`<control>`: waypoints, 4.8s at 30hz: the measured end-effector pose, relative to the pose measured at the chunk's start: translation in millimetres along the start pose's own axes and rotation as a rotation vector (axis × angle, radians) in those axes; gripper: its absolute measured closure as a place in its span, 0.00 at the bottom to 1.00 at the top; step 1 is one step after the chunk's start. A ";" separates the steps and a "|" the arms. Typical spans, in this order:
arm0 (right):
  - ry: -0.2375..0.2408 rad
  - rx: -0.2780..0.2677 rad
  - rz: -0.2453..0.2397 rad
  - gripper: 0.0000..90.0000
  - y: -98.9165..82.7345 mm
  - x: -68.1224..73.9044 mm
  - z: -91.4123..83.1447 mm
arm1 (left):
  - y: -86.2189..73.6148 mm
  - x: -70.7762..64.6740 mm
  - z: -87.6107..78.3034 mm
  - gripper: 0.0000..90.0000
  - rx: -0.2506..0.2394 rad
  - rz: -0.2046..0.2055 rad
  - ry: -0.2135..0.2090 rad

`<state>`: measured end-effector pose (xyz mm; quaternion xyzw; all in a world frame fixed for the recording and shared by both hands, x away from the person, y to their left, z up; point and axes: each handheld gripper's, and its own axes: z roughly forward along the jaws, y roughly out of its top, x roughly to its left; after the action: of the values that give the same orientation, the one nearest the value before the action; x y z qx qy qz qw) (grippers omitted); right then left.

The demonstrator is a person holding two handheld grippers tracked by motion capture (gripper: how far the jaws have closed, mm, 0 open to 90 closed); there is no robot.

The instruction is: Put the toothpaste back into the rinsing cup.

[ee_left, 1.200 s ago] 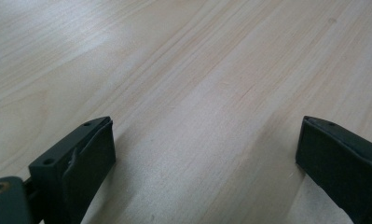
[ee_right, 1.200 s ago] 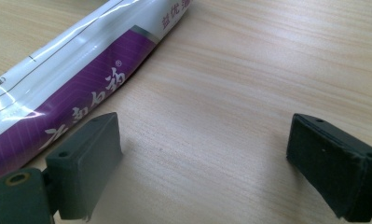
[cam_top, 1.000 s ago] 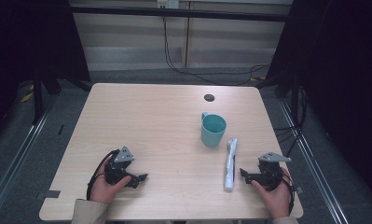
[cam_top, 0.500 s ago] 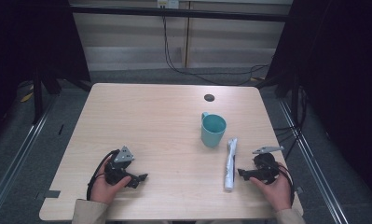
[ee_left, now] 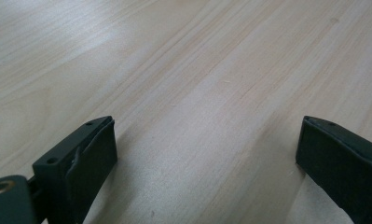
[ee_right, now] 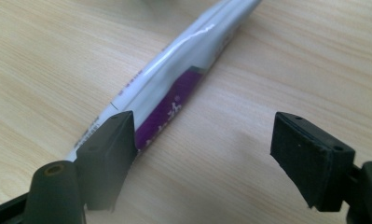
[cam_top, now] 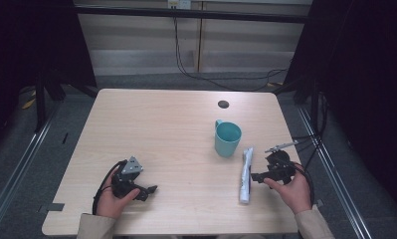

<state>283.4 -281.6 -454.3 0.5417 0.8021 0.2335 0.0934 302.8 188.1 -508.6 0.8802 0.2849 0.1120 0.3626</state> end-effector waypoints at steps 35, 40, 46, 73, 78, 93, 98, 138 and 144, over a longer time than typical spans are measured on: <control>0.009 0.067 0.101 0.36 32.9 17.8 27.6 | -0.2 -0.3 -0.2 0.05 -0.002 -0.002 0.001; -0.007 0.103 0.128 0.40 36.6 18.0 34.0 | -0.2 -0.4 -0.2 0.05 -0.001 -0.004 0.001; -0.031 0.122 0.169 0.46 42.5 17.1 38.0 | -0.2 -0.3 -0.2 0.05 0.000 -0.003 0.001; -0.151 0.164 0.144 0.82 42.6 23.4 46.0 | -0.5 -0.6 -0.3 0.06 -0.004 -0.006 0.000; -0.097 0.122 0.168 0.84 36.5 15.8 41.6 | -0.5 -0.6 -0.3 0.06 -0.005 -0.006 -0.001; 0.013 -0.104 0.209 0.85 22.5 -3.6 7.9 | -0.6 -1.1 -0.4 0.06 -0.006 -0.006 0.005; 0.038 -0.165 0.204 0.85 24.7 -2.7 -1.3 | -0.6 -0.8 -0.4 0.06 -0.006 -0.007 0.003; 0.094 -0.506 0.166 0.85 48.8 -2.4 -41.6 | -0.6 -1.0 -0.3 0.06 -0.006 -0.007 0.004; 0.092 -0.542 0.165 0.85 53.5 -2.0 -45.0 | -0.6 -1.0 -0.3 0.06 -0.006 -0.007 0.004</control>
<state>310.3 -279.4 -389.7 0.5492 0.6671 0.4705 0.1789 301.6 188.0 -508.8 0.8780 0.2882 0.1133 0.3650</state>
